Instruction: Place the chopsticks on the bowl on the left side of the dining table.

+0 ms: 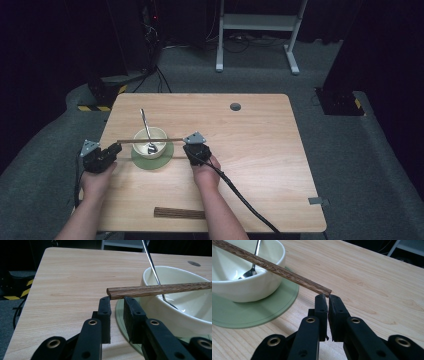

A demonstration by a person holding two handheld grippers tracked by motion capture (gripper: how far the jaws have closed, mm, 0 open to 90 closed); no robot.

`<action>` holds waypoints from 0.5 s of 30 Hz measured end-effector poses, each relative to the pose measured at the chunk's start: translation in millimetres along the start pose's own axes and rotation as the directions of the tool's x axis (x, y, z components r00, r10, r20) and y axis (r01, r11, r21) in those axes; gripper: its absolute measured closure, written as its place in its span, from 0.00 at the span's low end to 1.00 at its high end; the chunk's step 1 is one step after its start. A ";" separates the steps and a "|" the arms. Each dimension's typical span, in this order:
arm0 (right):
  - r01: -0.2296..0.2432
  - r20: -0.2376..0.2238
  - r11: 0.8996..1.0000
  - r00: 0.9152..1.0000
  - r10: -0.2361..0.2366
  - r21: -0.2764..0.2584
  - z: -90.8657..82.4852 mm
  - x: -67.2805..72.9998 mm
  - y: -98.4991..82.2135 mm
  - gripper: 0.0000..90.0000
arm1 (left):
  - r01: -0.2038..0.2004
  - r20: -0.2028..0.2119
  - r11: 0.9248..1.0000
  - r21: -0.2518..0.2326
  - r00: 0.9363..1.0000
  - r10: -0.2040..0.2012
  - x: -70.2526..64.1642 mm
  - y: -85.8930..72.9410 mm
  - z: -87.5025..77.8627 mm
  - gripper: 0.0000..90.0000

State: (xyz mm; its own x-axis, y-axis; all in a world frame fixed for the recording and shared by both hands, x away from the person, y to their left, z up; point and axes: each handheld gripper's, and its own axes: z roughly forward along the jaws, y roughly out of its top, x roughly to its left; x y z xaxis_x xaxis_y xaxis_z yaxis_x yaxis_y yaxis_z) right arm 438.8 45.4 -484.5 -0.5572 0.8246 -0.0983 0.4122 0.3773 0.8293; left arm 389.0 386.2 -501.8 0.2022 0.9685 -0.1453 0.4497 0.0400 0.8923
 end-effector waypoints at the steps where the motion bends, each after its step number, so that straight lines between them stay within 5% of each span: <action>1: -0.002 0.000 1.000 1.000 0.002 0.001 0.1 0.0 -0.2 0.95 | 0.000 0.000 1.000 0.000 1.000 0.000 0.0 0.0 0.1 0.84; 15: -0.002 0.001 1.000 1.000 0.002 -0.003 0.5 -0.6 -0.3 0.95 | 0.006 -0.004 1.000 0.001 1.000 -0.006 0.4 -0.3 0.7 0.84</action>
State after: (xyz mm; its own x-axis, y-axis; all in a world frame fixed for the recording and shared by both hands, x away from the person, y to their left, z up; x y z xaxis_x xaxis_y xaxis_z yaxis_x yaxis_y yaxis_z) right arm 439.4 45.0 -485.0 -0.5554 0.8259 -0.0970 0.4110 0.3741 0.8314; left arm 389.6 386.5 -502.5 0.1962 0.9692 -0.1488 0.4514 0.0454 0.8912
